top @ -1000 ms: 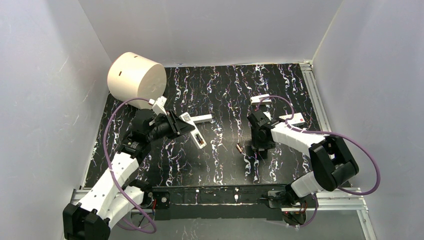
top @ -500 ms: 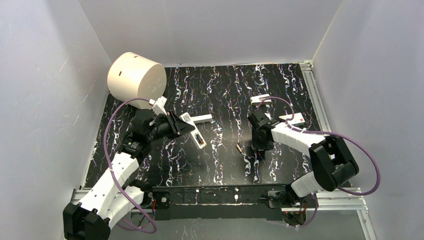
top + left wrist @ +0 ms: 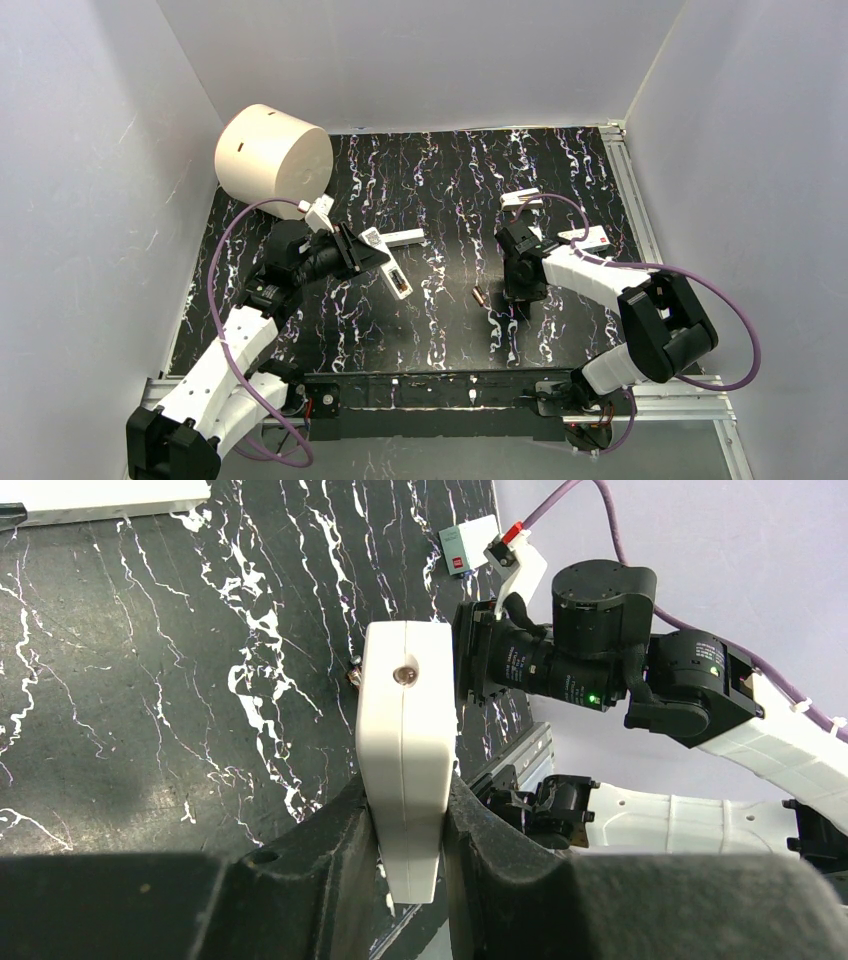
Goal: Load the batteries into the remote control
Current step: Pick up the battery cover at the center of the board.
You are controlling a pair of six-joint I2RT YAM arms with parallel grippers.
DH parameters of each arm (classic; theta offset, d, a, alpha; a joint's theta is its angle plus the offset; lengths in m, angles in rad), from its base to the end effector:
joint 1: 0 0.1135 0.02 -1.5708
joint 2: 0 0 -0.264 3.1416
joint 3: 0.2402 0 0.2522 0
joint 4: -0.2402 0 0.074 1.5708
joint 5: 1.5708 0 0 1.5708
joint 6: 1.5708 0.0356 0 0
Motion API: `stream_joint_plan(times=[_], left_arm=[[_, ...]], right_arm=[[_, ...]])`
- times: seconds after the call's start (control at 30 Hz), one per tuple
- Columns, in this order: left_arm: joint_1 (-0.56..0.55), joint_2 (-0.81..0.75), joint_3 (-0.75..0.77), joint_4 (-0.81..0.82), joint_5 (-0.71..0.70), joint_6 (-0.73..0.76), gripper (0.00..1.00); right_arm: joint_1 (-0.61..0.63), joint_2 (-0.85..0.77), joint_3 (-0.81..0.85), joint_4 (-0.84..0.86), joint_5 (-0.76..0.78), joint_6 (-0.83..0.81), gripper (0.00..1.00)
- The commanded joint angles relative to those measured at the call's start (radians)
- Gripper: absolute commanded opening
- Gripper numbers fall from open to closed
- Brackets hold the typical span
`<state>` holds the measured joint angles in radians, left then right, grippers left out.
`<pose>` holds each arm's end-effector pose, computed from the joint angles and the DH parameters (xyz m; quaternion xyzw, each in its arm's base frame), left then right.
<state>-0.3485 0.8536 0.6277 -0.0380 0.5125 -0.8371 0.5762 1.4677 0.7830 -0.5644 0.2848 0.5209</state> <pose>0.1821 -0.0847 0.2887 -0.0363 0.7825 -0.4955 0.3753 0.2190 0.1304 0.1650 -0.0043 0.9774 -0.0369 0.2083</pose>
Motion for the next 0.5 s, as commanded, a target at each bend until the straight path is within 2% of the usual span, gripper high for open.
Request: stream_joint_plan(times=[0.0,0.47], left_arm=[[0.006,-0.025,0.0,0.012,0.02,0.01,0.0],[0.006,-0.03,-0.002,0.008,0.019,0.011,0.0]], right_arm=[[0.001,0.035,-0.018,-0.025,0.033,0.007,0.52],[-0.001,0.039,-0.038,0.019,-0.023,0.004,0.48]])
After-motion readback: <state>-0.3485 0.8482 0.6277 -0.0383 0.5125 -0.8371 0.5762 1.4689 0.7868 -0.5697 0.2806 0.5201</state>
